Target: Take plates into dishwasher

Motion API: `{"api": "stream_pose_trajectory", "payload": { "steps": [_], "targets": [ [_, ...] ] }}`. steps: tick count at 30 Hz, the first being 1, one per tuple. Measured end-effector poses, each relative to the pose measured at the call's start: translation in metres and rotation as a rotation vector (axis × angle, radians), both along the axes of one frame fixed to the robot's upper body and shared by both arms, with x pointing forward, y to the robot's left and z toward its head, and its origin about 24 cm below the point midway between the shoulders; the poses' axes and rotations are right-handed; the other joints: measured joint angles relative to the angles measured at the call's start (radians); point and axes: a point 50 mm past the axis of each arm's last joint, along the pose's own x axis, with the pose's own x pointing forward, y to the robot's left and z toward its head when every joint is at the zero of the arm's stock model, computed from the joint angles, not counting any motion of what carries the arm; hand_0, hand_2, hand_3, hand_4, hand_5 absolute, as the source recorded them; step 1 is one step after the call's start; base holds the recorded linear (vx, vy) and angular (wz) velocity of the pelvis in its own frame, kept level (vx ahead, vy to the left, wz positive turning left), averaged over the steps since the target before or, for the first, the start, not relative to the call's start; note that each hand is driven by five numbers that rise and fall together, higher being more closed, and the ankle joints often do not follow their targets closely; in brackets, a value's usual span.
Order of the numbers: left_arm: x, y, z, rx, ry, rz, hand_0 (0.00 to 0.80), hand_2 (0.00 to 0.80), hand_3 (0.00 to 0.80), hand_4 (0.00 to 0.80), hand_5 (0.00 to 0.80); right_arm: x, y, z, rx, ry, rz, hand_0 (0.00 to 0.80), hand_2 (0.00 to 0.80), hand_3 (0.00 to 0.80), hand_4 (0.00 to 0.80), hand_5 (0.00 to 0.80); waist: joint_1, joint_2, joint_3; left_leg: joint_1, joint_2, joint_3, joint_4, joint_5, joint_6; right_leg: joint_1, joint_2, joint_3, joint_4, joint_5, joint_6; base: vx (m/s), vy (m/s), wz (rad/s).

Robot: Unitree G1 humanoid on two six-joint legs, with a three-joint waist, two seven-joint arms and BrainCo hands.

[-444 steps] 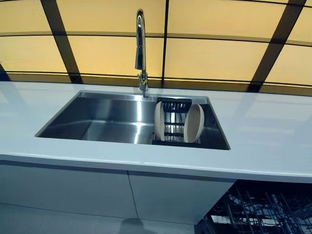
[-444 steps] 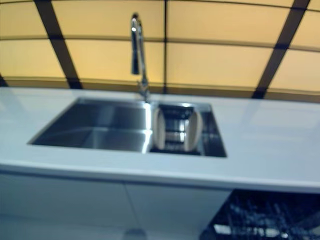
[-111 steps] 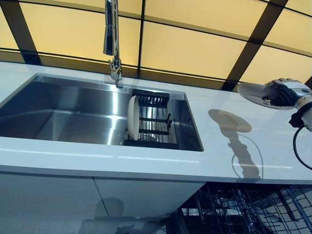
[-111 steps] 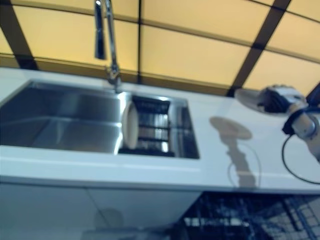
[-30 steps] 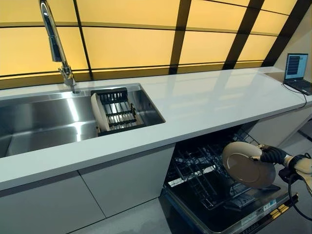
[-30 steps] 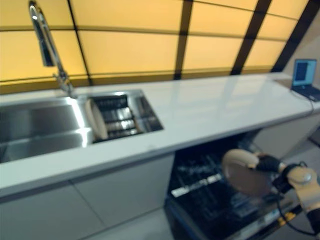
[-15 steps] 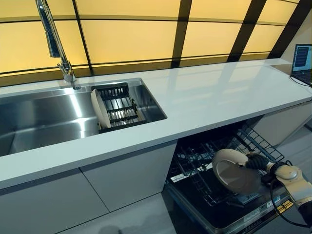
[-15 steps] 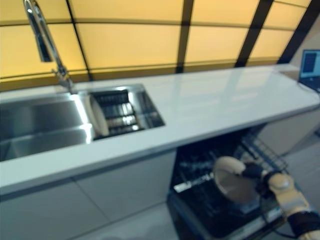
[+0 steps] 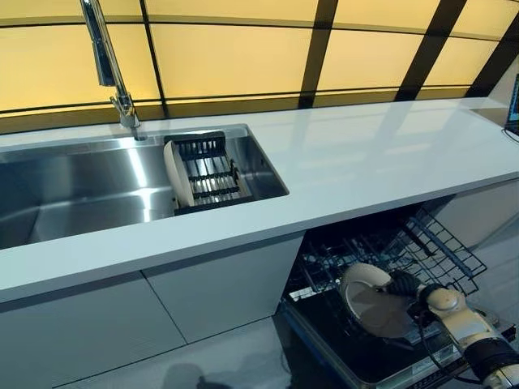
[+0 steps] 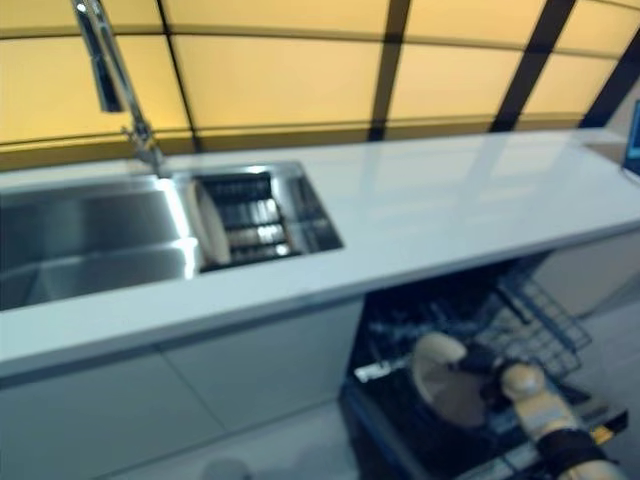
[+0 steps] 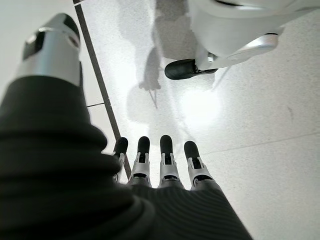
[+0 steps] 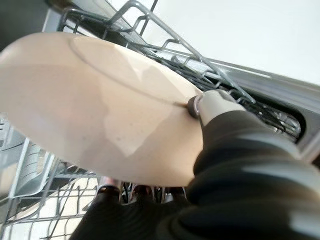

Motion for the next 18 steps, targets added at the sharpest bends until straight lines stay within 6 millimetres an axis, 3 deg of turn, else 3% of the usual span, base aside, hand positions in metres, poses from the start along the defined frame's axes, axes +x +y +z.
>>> {"api": "stream_pose_trajectory", "payload": {
  "steps": [9,18],
  "targets": [
    [0.004,-0.007,-0.001,-0.017,-0.017,-0.005,0.0,0.0,0.0,0.0,0.0,0.004,0.022,-0.018,-0.16,-0.051,-0.022,0.8,0.8,0.8,0.8,0.8,0.02,0.03,0.021,-0.003,-0.002,-0.005,0.0,0.0,0.0,0.0,-0.002,-0.006,0.0,0.0,0.0,-0.005,0.015,0.01],
    [0.01,-0.015,-0.001,-0.032,-0.043,-0.026,0.0,0.0,0.0,0.0,0.0,0.01,0.035,-0.019,-0.22,-0.09,-0.01,0.8,0.8,0.8,0.8,0.8,0.02,0.04,0.027,-0.01,-0.002,-0.011,0.001,0.001,0.001,-0.004,-0.003,-0.01,0.0,-0.001,0.0,-0.008,0.005,0.01]
  ]
}}
